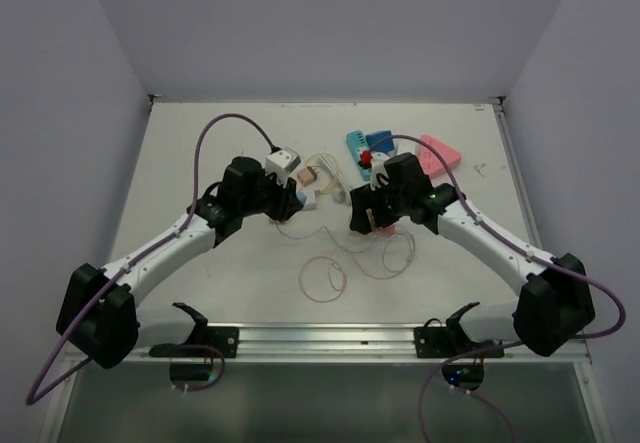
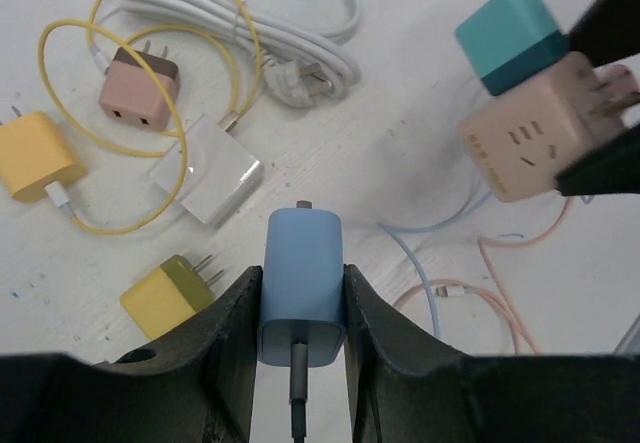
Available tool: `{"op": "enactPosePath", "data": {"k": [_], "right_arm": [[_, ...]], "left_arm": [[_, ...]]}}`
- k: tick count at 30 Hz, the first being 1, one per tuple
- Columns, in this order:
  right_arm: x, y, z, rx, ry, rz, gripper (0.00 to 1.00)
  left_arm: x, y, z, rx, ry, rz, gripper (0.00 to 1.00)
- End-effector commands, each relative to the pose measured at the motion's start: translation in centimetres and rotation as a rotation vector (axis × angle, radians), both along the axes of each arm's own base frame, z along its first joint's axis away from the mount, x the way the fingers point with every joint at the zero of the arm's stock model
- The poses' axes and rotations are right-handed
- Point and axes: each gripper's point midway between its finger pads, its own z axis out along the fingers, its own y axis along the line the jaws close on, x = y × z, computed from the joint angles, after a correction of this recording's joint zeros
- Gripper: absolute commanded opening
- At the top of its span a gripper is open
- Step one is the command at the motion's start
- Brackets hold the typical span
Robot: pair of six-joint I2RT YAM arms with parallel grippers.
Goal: Pull the plug off the socket
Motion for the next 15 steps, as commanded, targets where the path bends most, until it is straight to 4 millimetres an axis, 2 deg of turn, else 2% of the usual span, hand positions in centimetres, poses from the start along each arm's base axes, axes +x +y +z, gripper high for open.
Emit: {"op": "enactPosePath", "data": {"k": [1, 2, 7, 8, 9, 15], "right_arm": [[2.2, 1.6, 6.0, 0.183, -0.184, -0.065, 0.00], [2.5, 1.2, 6.7, 0.189, -0.213, -0.094, 0.00], [2.7, 0.5, 9.7, 0.250, -0.300, -0.159, 0.00], [2.7, 0.4, 10.1, 0.258, -0.311, -0.161, 0.00], [2.5, 0.4, 10.1, 0.266, -0.312, -0.166, 0.00], [1.9, 0.3, 10.2, 0.298, -0.317, -0.166, 0.00]], "left_arm": [[4.9, -0.2, 2.8, -0.052, -0.091, 0.160, 0.05], [5.7, -0.2, 1.4, -0.030, -0.057, 0.186, 0.05], [10.0, 0.1, 0.5, -0.001, -0.071, 0.318, 0.10], [10.7, -0.2, -0.6, 0.011, -0.053, 0.326, 0.10], [11.6, -0.4, -0.1, 0.005, -0.063, 0.338, 0.11], [15.8, -1.4, -1.8, 0.029, -0.052, 0.401, 0.14]]}}
